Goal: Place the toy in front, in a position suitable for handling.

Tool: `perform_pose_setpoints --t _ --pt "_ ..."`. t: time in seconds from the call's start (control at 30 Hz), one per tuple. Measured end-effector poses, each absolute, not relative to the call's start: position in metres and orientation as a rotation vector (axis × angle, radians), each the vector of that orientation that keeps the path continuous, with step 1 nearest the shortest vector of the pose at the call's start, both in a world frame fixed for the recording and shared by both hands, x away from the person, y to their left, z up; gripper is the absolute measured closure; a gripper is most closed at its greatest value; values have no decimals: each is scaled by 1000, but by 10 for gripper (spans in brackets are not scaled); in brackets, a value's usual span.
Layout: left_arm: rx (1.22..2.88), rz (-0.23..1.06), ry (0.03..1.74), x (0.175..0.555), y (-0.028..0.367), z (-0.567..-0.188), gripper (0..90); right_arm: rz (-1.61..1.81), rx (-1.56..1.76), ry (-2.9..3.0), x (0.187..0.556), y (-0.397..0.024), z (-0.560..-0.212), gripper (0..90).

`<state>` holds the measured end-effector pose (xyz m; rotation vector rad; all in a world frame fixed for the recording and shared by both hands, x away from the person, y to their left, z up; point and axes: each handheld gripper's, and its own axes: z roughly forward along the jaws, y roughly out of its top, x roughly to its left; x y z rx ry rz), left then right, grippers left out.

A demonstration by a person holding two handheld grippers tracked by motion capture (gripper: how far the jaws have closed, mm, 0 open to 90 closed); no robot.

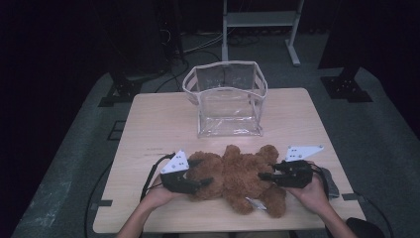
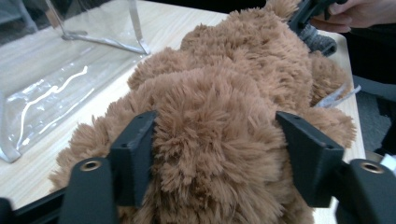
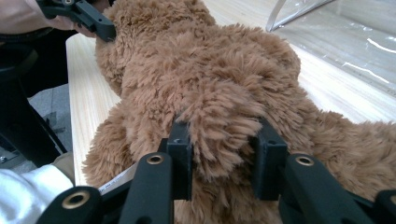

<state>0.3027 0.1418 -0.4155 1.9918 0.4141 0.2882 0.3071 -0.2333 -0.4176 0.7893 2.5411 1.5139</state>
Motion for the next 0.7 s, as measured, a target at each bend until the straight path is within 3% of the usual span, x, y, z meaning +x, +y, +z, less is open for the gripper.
perform_pose_setpoints --t 0.33,0.7 --pt "1966 306 414 302 140 -414 196 1606 817 2496 309 -242 -413 558" --pt "1941 317 411 301 141 -409 167 1644 797 2493 308 -244 -404 491"
